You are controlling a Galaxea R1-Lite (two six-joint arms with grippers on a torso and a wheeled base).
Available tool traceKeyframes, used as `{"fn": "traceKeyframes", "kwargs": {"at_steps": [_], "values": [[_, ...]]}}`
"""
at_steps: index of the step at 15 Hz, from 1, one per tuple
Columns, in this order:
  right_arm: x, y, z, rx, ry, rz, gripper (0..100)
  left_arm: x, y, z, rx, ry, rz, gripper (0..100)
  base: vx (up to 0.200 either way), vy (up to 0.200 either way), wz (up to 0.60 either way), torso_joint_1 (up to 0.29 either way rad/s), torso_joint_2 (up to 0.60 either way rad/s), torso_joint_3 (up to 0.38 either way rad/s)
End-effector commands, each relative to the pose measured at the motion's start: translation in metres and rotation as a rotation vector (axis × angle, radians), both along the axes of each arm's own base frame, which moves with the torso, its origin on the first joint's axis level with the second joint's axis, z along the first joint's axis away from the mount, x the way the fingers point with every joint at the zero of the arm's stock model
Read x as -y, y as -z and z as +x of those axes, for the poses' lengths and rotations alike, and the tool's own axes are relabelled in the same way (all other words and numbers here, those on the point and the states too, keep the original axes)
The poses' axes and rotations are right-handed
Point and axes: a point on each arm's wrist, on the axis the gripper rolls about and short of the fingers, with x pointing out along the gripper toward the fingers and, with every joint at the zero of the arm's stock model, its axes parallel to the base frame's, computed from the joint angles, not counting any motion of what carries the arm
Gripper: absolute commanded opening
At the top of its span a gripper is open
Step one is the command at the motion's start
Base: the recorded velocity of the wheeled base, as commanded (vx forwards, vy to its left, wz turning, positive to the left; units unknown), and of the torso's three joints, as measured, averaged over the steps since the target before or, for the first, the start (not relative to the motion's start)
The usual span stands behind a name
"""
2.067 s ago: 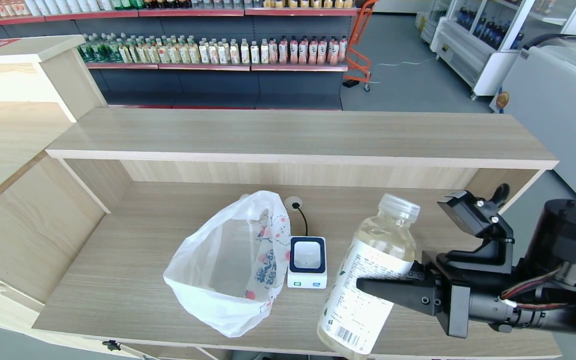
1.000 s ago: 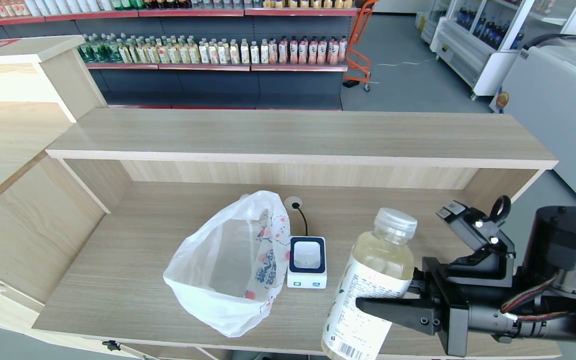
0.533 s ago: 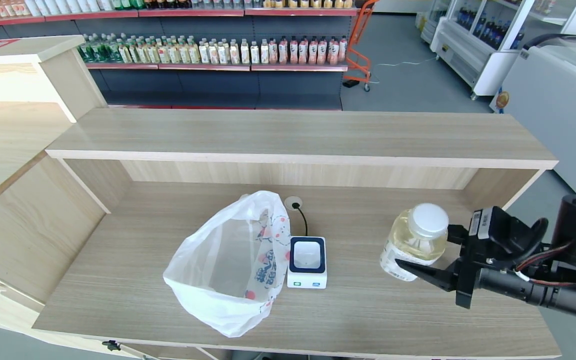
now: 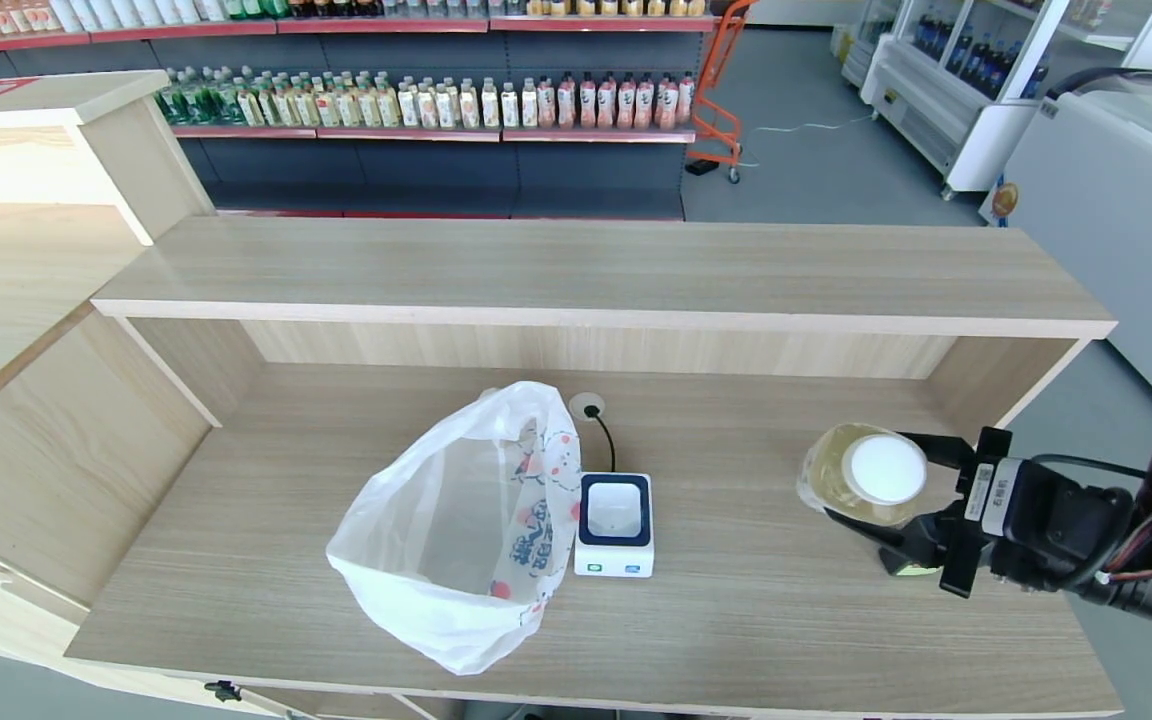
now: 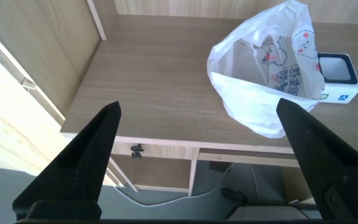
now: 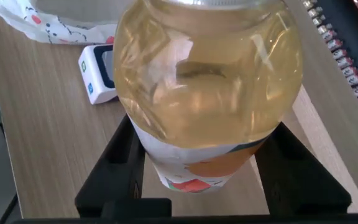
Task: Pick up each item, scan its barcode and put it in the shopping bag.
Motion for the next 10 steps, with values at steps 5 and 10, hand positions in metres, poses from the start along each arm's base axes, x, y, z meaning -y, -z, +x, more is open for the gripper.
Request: {"fn": "traceKeyframes", "kwargs": {"at_steps": [5, 10], "values": [[0.0021, 0.0031, -0.0065, -0.006, 0.001, -0.008, 0, 0.0, 0.0, 0.0, 0.0, 0.0, -0.002, 100, 0.0, 0.04, 0.0, 0.0, 0.0, 0.0], [0.0086, 0.0065, 0.0, -0.029, -0.023, 0.004, 0, 0.0, 0.0, 0.0, 0.0, 0.0, -0.004, 100, 0.0, 0.2, 0.0, 0.008, 0.01, 0.001]]}}
